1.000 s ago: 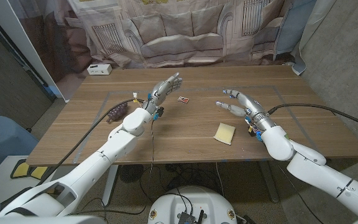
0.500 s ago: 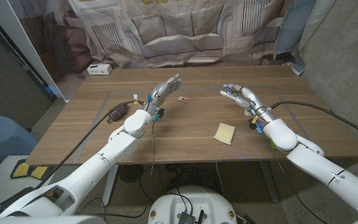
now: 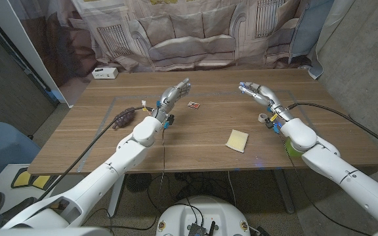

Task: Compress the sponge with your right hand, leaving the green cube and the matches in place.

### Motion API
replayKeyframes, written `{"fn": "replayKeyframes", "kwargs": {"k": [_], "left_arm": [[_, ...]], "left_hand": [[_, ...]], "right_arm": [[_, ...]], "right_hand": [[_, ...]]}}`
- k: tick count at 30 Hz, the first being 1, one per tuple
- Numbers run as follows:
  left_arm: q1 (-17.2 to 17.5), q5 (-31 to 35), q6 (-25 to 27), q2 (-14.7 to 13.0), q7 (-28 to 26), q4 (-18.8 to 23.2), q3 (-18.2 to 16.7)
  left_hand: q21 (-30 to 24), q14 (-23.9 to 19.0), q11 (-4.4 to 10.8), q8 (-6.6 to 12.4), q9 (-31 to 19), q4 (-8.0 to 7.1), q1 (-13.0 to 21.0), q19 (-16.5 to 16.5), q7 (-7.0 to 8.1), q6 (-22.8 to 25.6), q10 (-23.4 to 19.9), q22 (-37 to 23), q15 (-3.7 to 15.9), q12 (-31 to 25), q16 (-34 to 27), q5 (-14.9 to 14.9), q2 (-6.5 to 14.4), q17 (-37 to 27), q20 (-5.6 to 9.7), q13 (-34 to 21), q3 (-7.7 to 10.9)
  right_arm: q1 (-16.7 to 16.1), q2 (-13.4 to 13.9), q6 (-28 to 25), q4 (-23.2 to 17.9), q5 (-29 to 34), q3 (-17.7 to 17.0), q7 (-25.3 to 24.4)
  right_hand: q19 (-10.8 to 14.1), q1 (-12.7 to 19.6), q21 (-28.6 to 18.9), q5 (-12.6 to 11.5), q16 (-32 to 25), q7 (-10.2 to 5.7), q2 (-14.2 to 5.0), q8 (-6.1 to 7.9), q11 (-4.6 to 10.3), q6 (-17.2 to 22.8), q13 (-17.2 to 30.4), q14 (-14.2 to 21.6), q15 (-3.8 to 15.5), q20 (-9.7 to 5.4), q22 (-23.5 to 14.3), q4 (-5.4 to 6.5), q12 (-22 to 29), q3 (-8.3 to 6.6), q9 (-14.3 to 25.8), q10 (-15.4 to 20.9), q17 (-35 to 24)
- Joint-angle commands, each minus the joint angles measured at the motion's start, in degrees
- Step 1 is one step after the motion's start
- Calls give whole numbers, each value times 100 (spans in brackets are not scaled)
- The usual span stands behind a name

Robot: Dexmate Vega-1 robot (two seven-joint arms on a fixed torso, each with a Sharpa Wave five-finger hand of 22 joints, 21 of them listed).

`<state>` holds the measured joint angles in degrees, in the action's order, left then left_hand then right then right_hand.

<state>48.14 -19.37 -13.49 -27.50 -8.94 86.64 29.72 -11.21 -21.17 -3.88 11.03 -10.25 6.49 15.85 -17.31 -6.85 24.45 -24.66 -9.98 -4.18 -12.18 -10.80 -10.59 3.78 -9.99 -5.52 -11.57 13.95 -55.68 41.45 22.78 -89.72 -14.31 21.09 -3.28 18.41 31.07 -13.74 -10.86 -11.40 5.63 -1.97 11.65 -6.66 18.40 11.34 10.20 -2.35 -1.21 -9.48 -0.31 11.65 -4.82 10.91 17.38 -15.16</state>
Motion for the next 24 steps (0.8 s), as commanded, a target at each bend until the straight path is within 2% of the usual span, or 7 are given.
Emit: {"fn": "replayKeyframes", "kwargs": {"k": [1, 5, 10, 16, 24], "left_arm": [[76, -62, -85, -21, 5, 125, -61], [114, -196, -198, -55, 150, 119, -110], [84, -241, -237, -93, 262, 52, -127], [66, -243, -374, -63, 247, -82, -176], [51, -243, -407, -28, 197, -179, -204]], "left_hand": [[-15, 57, -7, -18, -30, 38, -6, 20, 0, -43, 36, -30, 25, 6, 20, 10, 23, -31, 22, -24, -7], [3, 104, 15, -42, -29, 40, -6, 72, 19, -117, 91, -30, 19, 25, 32, 9, 19, -31, 36, -24, -7], [11, 160, -30, -55, -29, 43, -4, 103, 19, -174, 177, -30, 20, 54, 43, 8, 19, -31, 38, -23, -5], [19, 201, -15, -60, -28, 44, -2, 135, 29, -208, 194, -31, 5, 55, 51, 8, 21, -32, 43, -23, -3], [21, 228, -27, -59, -28, 45, -2, 156, 24, -232, 221, -31, 8, 59, 49, 8, 23, -32, 47, -22, -1]], "right_arm": [[492, -358, 165, 590, -714, 143, 560], [528, -513, 205, 653, -863, 169, 569], [584, -658, 336, 816, -1019, 183, 640], [756, -847, 370, 1218, -1642, 188, 1198], [903, -1012, 461, 1661, -2074, 144, 1636]], "right_hand": [[-17, -64, 53, 13, 8, 16, 16, -28, 17, -39, 8, -30, -9, -35, -12, -4, -23, 39, 16, -38, -4], [-29, -120, 76, 13, 18, 30, 31, -34, 11, -53, 8, -71, -26, -50, -13, 13, -32, 63, 15, -65, 4], [-33, -169, 92, 12, 13, 33, 46, -36, -1, -58, 9, -72, -29, -50, -14, 29, -31, 85, 15, -69, 10], [-35, -233, 109, 8, 16, 30, 61, -45, -6, -82, 10, -97, -26, -54, -15, 51, -36, 113, 14, -88, 17], [-88, -365, 164, -1, 36, 38, 82, -73, -17, -168, 10, -195, -49, -56, -18, 97, -61, 166, 12, -178, 31]]}}
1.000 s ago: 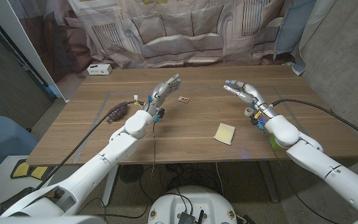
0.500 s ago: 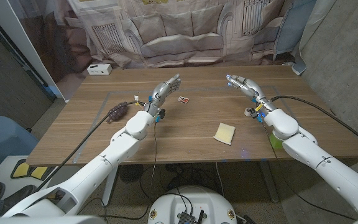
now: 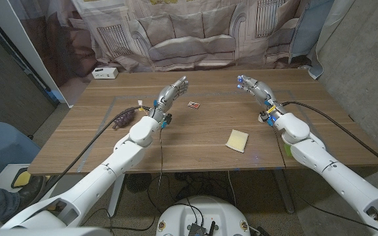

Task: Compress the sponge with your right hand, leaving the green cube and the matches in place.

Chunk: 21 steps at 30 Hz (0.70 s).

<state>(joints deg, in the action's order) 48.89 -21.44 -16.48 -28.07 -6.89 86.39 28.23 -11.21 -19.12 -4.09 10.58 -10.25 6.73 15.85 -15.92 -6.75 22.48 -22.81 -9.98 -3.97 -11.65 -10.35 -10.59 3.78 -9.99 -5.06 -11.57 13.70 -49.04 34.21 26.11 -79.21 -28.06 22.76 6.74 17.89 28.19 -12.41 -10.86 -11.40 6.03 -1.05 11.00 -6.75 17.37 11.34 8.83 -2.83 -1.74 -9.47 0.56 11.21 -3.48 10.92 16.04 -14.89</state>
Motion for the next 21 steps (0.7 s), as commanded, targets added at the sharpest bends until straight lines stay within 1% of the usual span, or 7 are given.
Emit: {"fn": "replayKeyframes", "kwargs": {"k": [1, 4, 9, 11, 17, 21], "left_arm": [[-25, -40, -115, 32, 1, -167, -54], [-13, -47, -90, 24, 1, -163, -52], [49, -85, -59, -1, -10, -129, -68], [79, -90, -41, -19, -21, -91, -75], [64, -129, -91, -57, 125, -119, -57], [43, -124, -145, -31, 141, -194, -50]], "left_hand": [[24, 37, -11, -14, -28, 21, -3, 27, 9, -40, 33, -31, -15, 3, 9, 8, 23, -32, -2, -22, 24], [24, 50, 10, -13, -27, 22, -2, 34, 12, -48, 49, -31, -20, 7, 9, 8, 24, -32, -1, -22, 24], [27, 61, -1, -13, -27, 22, -3, 51, 13, -61, 69, -31, -25, 11, 8, 8, 24, -32, 0, -21, 25], [28, 67, 1, -11, -27, 22, -4, 57, 12, -61, 78, -31, -27, 13, 7, 8, 24, -32, 0, -21, 25], [26, 68, -2, -9, -27, 22, -4, 64, 12, -68, 77, -31, -29, 8, 2, 8, 24, -32, 0, -21, 25], [26, 86, 11, -4, -27, 22, -5, 73, 11, -68, 77, -31, -26, 4, 3, 8, 25, -32, -5, -21, 26]], "right_arm": [[252, -317, 128, 659, -769, -31, 696], [311, -362, 167, 820, -847, -27, 850], [391, -455, 216, 1064, -1037, -30, 1153], [371, -462, 197, 1039, -1048, -33, 1143], [203, -380, 121, 755, -930, -30, 916], [186, -384, 99, 754, -949, -32, 913]], "right_hand": [[-39, -84, 34, -1, 38, 2, -10, -10, -5, -72, 11, -66, -2, -3, -19, 13, -19, 34, 11, -50, 6], [-52, -120, 48, -4, 39, -2, -2, -22, 2, -113, 11, -87, -3, -1, -19, 24, -32, 49, 10, -95, 10], [-99, -201, 84, -11, 55, 28, 27, -47, -10, -210, 10, -169, -24, 8, -20, 46, -50, 89, 8, -181, 24], [-120, -226, 97, -14, 55, 31, 39, -54, -11, -245, 10, -185, -33, 12, -20, 51, -56, 102, 8, -212, 28], [-133, -264, 108, -18, 53, 26, 55, -48, -21, -258, 10, -206, -42, 20, -20, 61, -51, 122, 7, -225, 35], [-135, -281, 112, -21, 50, 28, 62, -45, -27, -263, 9, -210, -43, 18, -20, 64, -46, 130, 6, -224, 39]]}}
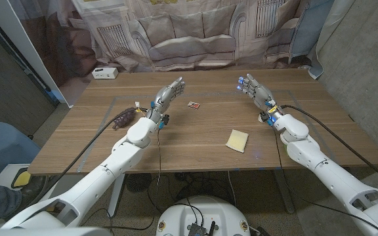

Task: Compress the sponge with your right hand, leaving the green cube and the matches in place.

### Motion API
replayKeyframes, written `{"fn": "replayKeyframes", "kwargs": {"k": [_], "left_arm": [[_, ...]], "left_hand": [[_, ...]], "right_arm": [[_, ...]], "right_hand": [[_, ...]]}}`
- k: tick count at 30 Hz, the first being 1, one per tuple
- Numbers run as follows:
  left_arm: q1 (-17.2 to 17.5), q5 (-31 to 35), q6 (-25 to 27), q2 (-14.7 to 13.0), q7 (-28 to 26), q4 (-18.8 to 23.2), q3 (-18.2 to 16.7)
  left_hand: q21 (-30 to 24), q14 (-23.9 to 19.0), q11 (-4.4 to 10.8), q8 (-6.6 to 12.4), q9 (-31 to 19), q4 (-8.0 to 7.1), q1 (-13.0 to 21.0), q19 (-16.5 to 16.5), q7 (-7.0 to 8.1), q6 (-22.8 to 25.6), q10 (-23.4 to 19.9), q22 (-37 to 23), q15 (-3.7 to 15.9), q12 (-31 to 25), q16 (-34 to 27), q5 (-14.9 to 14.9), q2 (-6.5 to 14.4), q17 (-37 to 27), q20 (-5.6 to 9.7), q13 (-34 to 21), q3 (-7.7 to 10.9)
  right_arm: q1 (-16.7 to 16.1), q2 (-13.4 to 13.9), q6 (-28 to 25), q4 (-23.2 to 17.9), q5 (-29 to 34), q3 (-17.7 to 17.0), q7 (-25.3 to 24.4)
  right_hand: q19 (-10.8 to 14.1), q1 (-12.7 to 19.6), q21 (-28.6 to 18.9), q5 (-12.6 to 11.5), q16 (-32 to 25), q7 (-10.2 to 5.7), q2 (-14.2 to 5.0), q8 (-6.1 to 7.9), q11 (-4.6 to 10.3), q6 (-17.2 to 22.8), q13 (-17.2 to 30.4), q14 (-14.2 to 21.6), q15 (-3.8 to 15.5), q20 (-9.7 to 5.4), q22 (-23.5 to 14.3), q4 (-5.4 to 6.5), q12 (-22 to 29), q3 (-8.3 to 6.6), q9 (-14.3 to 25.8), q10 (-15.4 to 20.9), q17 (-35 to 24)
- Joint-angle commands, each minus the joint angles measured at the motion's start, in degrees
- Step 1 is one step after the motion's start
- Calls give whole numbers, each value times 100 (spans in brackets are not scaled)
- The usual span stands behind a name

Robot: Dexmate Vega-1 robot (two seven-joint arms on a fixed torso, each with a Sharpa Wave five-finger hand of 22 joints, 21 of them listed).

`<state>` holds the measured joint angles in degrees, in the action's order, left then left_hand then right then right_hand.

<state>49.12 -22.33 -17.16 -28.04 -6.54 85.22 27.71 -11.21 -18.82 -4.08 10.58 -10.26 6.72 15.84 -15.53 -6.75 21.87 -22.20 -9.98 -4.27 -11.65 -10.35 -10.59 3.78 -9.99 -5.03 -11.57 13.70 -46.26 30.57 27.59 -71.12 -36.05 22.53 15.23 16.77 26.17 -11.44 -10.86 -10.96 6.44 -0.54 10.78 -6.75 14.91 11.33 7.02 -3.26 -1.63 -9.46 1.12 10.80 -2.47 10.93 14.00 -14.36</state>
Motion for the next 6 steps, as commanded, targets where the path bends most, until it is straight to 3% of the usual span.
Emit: {"fn": "replayKeyframes", "kwargs": {"k": [1, 6], "left_arm": [[19, -39, -99, -22, 105, -97, 1], [28, -9, -183, -5, 92, -127, 0]], "left_hand": [[26, 57, 12, -4, -27, 22, -5, 36, 13, -7, 17, -31, 3, 4, 2, 8, 25, -32, -8, -21, 26], [24, 52, 22, 1, -26, 22, -5, 41, 13, -5, 10, -31, 9, -3, -5, 8, 26, -32, -11, -20, 27]], "right_arm": [[-86, -10, -65, -53, -144, -6, 66], [-69, 43, -125, -89, -120, -1, 79]], "right_hand": [[-25, -82, 15, -21, 6, -13, 12, -23, -27, -17, 10, -31, 1, 13, -21, 9, -3, 30, 6, -18, -14], [-33, -99, 21, -23, 2, -14, 18, -17, -34, -15, 10, -32, -2, 22, -21, 13, 6, 39, 5, -9, -10]]}}
